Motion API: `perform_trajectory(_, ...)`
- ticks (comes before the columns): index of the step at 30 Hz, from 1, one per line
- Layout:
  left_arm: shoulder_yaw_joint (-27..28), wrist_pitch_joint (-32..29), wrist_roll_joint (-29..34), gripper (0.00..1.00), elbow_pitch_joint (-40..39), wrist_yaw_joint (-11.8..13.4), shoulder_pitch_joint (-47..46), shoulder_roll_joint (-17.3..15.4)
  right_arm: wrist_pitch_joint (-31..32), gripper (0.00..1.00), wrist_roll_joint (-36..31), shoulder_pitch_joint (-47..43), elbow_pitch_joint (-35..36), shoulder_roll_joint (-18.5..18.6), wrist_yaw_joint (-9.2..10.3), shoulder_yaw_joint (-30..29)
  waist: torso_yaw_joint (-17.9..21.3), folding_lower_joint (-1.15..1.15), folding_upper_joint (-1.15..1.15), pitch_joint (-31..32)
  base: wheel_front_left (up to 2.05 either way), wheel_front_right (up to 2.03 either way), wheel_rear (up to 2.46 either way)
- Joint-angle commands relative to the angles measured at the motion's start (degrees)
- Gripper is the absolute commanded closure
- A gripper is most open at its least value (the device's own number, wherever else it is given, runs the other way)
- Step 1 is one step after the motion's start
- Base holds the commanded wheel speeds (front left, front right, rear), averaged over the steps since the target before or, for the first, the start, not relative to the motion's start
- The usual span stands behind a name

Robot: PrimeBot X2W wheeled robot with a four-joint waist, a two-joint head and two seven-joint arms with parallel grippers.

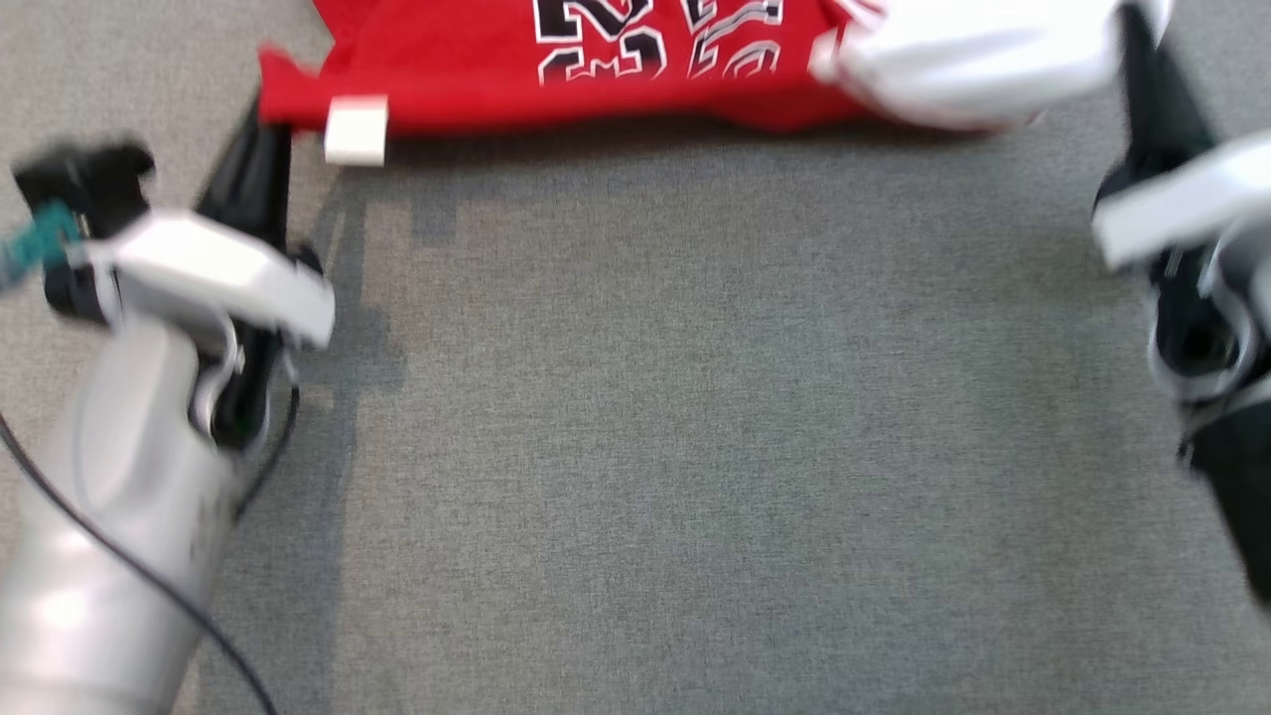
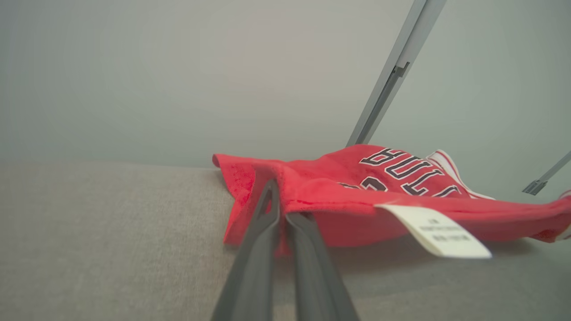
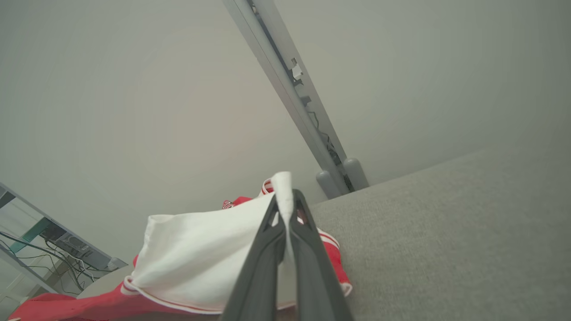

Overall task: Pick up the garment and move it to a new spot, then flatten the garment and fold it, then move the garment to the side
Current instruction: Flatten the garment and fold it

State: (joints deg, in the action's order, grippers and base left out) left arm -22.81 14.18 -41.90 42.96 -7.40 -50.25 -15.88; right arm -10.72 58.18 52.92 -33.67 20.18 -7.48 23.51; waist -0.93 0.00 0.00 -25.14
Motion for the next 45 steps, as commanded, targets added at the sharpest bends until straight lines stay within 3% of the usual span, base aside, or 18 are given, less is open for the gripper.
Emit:
perform_trajectory(1,0.54,0.33,-0.27,1.0,-2.27,0.73,4.39,-1.08,-1.08,1.0,1.07,-4.9,2.37,0.83,-0.03,0.33,0.27,0.0,0.0,1.46,0.0,0.0,0.0)
perform_trajectory(5,1.82,0.57,-0.96,1.0,-10.09,3.92,16.54,-2.72,-2.29,1.0,3.69,-17.63,8.92,1.57,-0.02,0.7,1.15,0.0,0.0,4.22,0.0,0.0,0.0)
perform_trajectory(14,2.91,-4.52,-1.63,1.0,-30.58,14.88,40.49,-8.17,-1.01,1.0,4.47,-41.01,22.26,3.14,-0.02,-2.12,2.16,0.0,0.0,10.63,0.0,0.0,0.0)
perform_trajectory(20,3.75,-10.14,-2.77,1.0,-41.8,21.36,51.83,-11.75,4.72,1.0,1.55,-55.17,31.7,2.06,-0.02,-7.97,2.31,0.0,0.0,13.88,0.0,0.0,0.0)
perform_trajectory(22,4.06,-13.01,-3.26,1.0,-46.33,24.22,56.32,-13.4,8.98,1.0,-0.92,-62.16,37.14,0.58,-0.02,-12.05,2.24,0.0,0.0,15.19,0.0,0.0,0.0)
perform_trajectory(27,4.93,-16.46,-3.9,1.0,-53.38,28.52,62.38,-15.68,17.22,1.0,-6.19,-71.61,46.44,-4.08,-0.02,-19.78,2.3,0.0,0.0,16.88,0.0,0.0,0.0)
perform_trajectory(37,5.36,-19.87,-4.45,1.0,-59.28,31.45,66.06,-17.81,30.03,1.0,-13.8,-74.96,57.24,-13.7,-0.02,-26.89,2.35,0.0,0.0,17.01,0.0,0.0,0.0)
perform_trajectory(45,4.56,-22.07,-4.59,1.0,-58.93,28.85,61.44,-19.2,33.36,1.0,-16.01,-67.01,58.12,-14.26,-0.03,-25.33,2.28,0.0,0.0,14.04,0.0,0.0,0.0)
